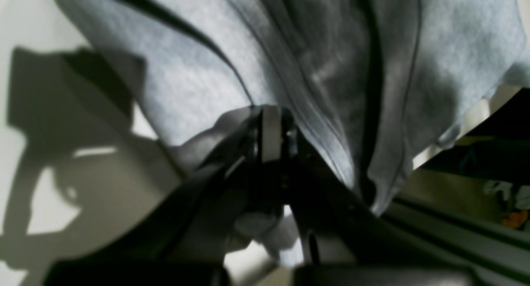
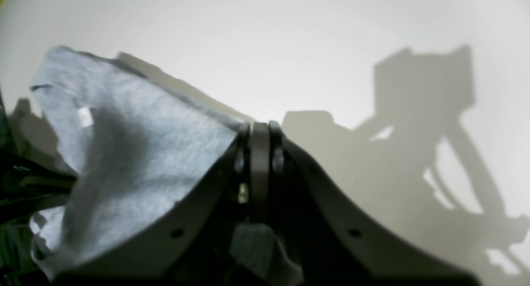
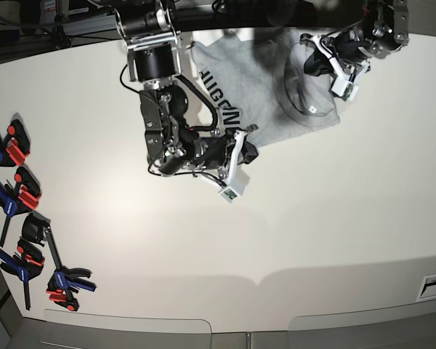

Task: Fold the T-shirt properly

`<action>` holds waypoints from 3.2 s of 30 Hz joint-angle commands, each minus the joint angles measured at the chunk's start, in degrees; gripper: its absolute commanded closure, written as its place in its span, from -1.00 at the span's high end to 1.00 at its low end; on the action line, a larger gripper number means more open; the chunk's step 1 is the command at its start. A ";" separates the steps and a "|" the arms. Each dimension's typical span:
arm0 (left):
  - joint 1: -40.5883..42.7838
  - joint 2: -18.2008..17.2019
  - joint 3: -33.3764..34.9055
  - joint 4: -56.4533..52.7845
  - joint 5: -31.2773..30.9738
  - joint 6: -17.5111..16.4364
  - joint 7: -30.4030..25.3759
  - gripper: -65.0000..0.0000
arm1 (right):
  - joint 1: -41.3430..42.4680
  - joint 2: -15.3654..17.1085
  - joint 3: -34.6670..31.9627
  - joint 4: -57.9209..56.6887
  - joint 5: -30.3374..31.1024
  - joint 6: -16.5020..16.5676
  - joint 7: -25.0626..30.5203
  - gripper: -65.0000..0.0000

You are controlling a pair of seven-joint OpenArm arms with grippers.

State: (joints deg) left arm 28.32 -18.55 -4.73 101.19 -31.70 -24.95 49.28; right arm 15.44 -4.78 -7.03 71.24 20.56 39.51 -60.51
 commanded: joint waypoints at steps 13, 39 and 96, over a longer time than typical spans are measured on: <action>-10.97 -0.37 -0.09 -11.63 7.69 4.20 -2.49 -1.00 | -5.27 0.17 7.10 1.66 1.92 0.28 -5.20 -1.00; -36.33 -0.74 -0.04 -25.49 -1.09 0.42 -4.74 -1.00 | -21.81 1.60 15.96 27.85 19.56 -0.87 -8.72 -1.00; -9.31 -7.78 -0.09 -4.17 -6.08 -2.03 2.69 -1.00 | -10.36 5.51 5.97 8.11 0.24 -9.51 -0.22 -1.00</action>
State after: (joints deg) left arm 19.18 -25.82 -4.51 96.33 -37.74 -27.00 52.38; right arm 4.62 0.12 -1.32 78.70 22.61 30.81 -60.03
